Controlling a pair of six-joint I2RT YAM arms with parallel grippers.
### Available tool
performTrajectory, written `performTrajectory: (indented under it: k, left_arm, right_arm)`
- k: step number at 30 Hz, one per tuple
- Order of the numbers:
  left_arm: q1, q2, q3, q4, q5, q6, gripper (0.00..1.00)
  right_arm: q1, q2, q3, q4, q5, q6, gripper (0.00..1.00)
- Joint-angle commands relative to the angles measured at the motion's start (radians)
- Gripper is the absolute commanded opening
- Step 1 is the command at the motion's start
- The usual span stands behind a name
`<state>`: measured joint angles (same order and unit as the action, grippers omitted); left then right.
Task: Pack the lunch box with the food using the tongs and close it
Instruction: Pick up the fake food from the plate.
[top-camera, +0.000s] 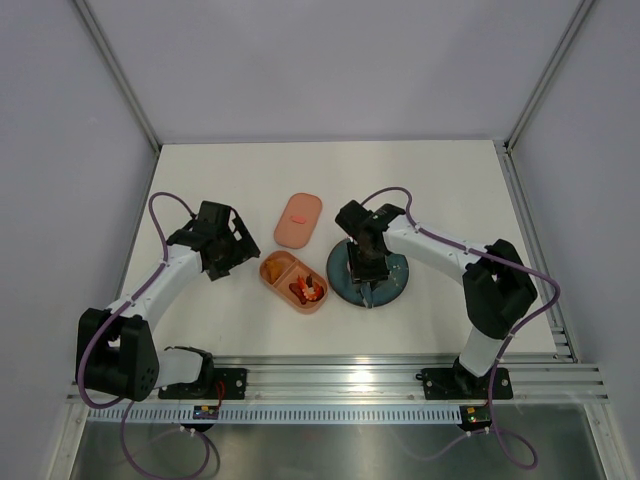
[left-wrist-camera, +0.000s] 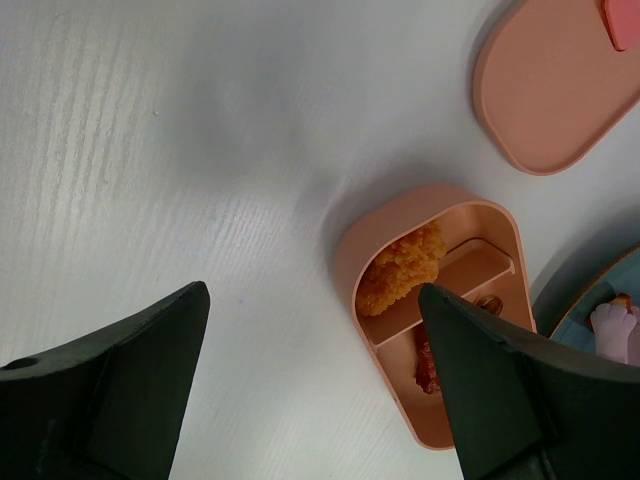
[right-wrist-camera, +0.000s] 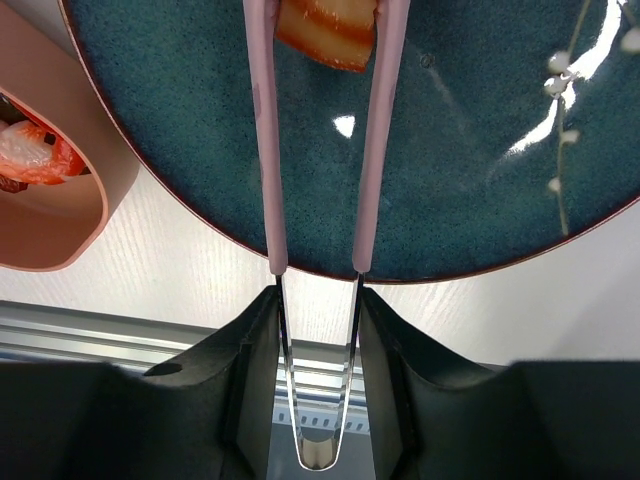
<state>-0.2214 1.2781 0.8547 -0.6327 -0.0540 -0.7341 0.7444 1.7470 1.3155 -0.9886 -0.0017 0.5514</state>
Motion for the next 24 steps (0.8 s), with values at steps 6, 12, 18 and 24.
performTrajectory:
  k: [6, 12, 18, 24]
  left_arm:
    - [-0.003, -0.008, -0.002, 0.039, 0.016, -0.002, 0.90]
    - [-0.003, -0.005, 0.004, 0.039, 0.017, -0.002, 0.90]
    - [-0.003, -0.003, 0.003, 0.041, 0.016, -0.002, 0.90]
    - [-0.003, -0.006, 0.001, 0.039, 0.010, -0.002, 0.90]
  right_arm:
    - [0.012, -0.026, 0.051, -0.019, -0.003, -0.008, 0.28]
    - [0.013, -0.052, 0.076, -0.044, 0.040, -0.010, 0.14]
    - [0.015, -0.060, 0.134, -0.085, 0.057, -0.015, 0.11]
    - [0.073, -0.055, 0.223, -0.116, 0.060, -0.011, 0.10]
